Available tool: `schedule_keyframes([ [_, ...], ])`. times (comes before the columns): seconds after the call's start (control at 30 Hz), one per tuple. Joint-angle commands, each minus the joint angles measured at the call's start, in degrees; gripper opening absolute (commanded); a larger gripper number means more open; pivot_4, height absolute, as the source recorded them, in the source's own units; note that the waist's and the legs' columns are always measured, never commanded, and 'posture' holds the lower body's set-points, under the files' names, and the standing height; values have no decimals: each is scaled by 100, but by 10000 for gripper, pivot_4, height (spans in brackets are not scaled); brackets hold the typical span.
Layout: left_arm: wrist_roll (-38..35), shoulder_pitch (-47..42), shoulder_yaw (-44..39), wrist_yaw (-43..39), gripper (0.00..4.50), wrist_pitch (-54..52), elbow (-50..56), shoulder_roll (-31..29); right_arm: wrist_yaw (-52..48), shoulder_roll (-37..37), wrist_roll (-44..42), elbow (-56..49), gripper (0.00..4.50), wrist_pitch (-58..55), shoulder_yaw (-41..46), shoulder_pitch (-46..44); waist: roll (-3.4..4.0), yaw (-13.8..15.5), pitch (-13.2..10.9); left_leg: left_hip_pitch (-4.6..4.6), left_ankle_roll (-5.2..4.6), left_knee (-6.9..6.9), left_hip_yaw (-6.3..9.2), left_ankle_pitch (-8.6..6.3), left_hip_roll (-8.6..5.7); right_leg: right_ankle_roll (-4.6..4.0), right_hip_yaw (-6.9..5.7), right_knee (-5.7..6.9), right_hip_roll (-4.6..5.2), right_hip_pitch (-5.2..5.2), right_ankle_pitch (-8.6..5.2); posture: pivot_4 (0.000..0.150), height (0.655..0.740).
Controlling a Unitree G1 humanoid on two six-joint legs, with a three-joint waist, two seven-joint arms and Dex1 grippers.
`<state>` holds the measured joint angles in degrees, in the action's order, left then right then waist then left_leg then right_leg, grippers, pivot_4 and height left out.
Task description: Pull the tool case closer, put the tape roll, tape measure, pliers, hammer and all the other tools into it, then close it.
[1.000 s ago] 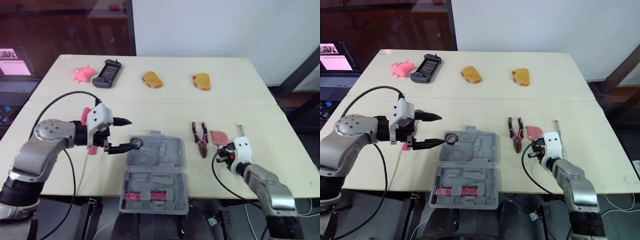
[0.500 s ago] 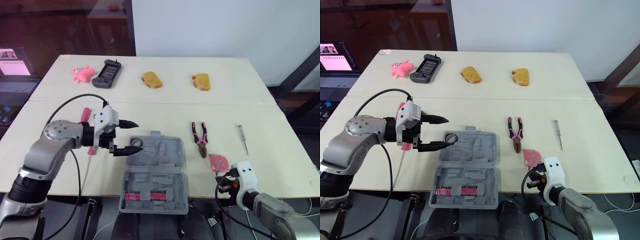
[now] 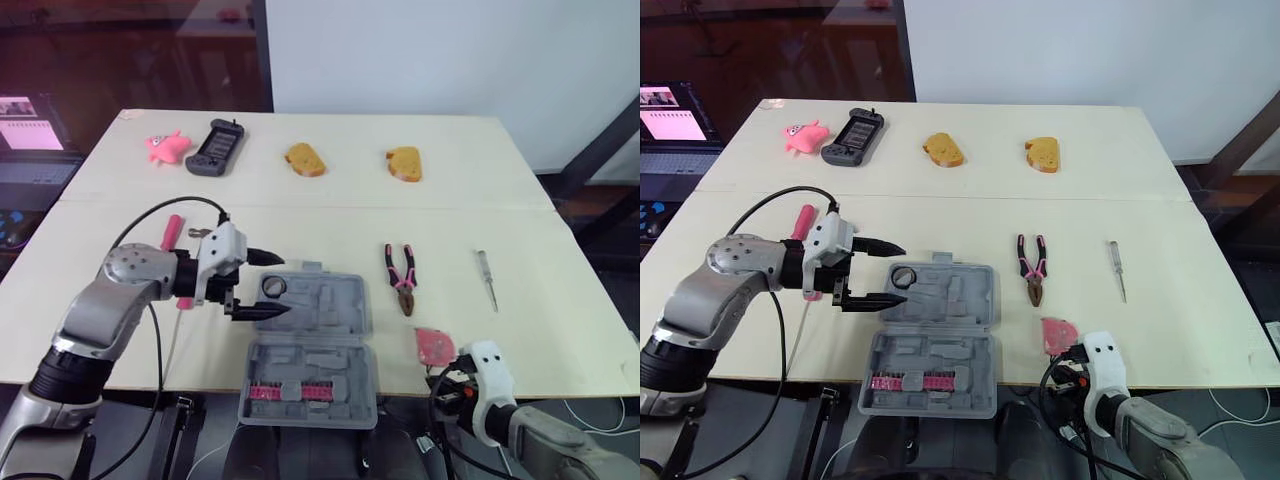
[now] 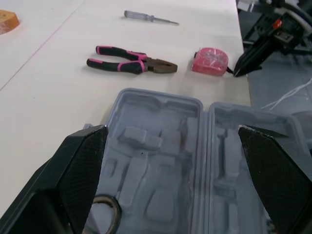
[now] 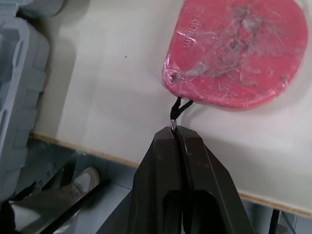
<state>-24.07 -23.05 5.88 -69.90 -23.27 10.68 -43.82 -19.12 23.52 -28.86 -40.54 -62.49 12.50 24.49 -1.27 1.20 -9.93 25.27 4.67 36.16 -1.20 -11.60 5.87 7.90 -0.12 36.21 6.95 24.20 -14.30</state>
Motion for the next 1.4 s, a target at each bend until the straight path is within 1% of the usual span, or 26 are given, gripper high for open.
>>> schedule_keyframes([
  [0.03,116,-77,-60,-47,45000,279,31,-52,2,19,-69,-152,489,-40,-46,152,0,20,0,0,0,0,0,0,0,0,0,0,0,0,0,1500,7207],
  [0.07,166,-73,-50,-48,45000,360,17,-49,-11,-9,-140,-154,489,-60,19,103,0,33,0,0,0,0,0,0,0,0,0,0,0,0,0,1500,7207],
  [0.1,214,-63,-44,-42,45000,433,3,-45,-25,-22,-190,-162,2982,-72,67,69,0,46,0,0,0,0,0,0,0,0,0,0,0,0,0,1500,7207],
  [0.17,376,-35,-16,-8,45000,664,-68,-34,-107,65,-265,-203,9350,-70,119,42,0,73,0,0,0,1,0,0,0,-1,0,0,0,0,0,1500,7207],
  [0.27,684,27,29,122,45000,1121,-191,30,-327,323,-501,-363,24168,-176,378,51,0,94,0,0,0,3,0,0,0,-2,1,-1,0,0,0,1500,7207],
  [0.33,647,63,38,88,45000,1078,-201,53,-529,572,-731,-502,35410,-322,621,100,0,100,0,2,0,4,-1,0,0,-2,1,-1,0,0,0,1500,7207],
  [0.4,596,76,20,110,45000,974,-186,83,-790,897,-963,-641,44391,-456,870,186,0,101,0,2,0,4,-1,0,0,-2,1,-1,0,0,0,1500,7207],
  [0.47,641,53,-14,275,45000,932,-209,166,-1327,1509,-1090,-820,44391,-342,1176,343,1,107,0,2,0,4,0,0,0,-2,1,-1,0,0,0,1500,7207],
  [0.57,566,44,-68,381,45000,754,-209,243,-2268,2419,-905,-1068,44391,403,1373,658,0,105,1,2,-1,8,0,0,-1,-2,2,-3,0,-3,0,1500,7207],
  [0.63,546,28,-104,437,45000,825,-243,330,-2510,2778,-525,-982,44391,1119,1455,520,0,93,1,-2,-1,6,0,0,-1,-2,2,-2,0,-4,0,1500,7207],
  [0.7,465,47,-106,315,45000,876,-233,342,-2706,2904,-533,-841,44391,1429,1491,284,-1,87,1,-3,-1,8,0,0,-1,0,2,-3,0,-4,1,1500,7207],
  [0.77,259,114,-140,20,45000,905,-142,278,-3084,3354,72,-745,44391,2237,1100,125,1,98,2,-2,-1,8,0,0,-1,1,2,-3,0,-4,1,1500,7207],
  [0.8,150,164,-183,-100,45000,896,-88,238,-3251,3534,241,-654,44391,2473,930,34,0,98,2,-1,-1,9,0,0,-1,1,2,-4,0,-4,1,1500,7207],
  [0.9,-176,348,-359,-353,45000,741,-3,73,-3662,3989,437,-155,44391,2794,500,-372,-2,94,2,-1,-1,8,-1,0,-1,2,2,-8,0,-5,0,1500,7207],
  [1.0,-386,520,-596,-445,45000,855,-67,35,-3892,4204,885,509,44391,3367,60,-774,-2,97,1,-1,0,10,-1,0,-1,1,2,-7,0,-5,0,1500,7207],
  [1.07,-367,710,-689,-507,45000,967,-97,-26,-4022,4348,1312,1087,44391,3725,-359,-1004,-2,96,1,0,0,11,-1,0,-1,1,2,-7,0,-6,0,1500,7207],
  [1.13,-488,1000,-801,-508,45000,882,80,-79,-4082,4291,1690,1719,44391,4110,-873,-1388,-3,89,2,0,0,11,-1,0,-1,1,2,-9,0,-6,0,1500,7207],
  [1.2,-519,1172,-852,-507,45000,879,182,-110,-4140,4196,1920,2118,44391,4402,-1206,-1675,-1,84,1,-1,0,12,-2,0,-1,1,2,-9,0,-5,0,1500,7207],
  [1.3,-602,1305,-918,-474,45000,826,242,-132,-4203,4032,2141,2556,44391,4694,-1554,-2029,-1,89,1,0,0,11,-2,0,0,2,2,-4,0,-2,1,1500,7207],
  [1.4,-649,1405,-996,-403,45000,766,298,-159,-4242,3832,2382,2862,44391,4747,-1935,-2366,-1,100,1,0,1,13,-3,0,-1,2,2,-5,0,-3,1,1500,7207],
])
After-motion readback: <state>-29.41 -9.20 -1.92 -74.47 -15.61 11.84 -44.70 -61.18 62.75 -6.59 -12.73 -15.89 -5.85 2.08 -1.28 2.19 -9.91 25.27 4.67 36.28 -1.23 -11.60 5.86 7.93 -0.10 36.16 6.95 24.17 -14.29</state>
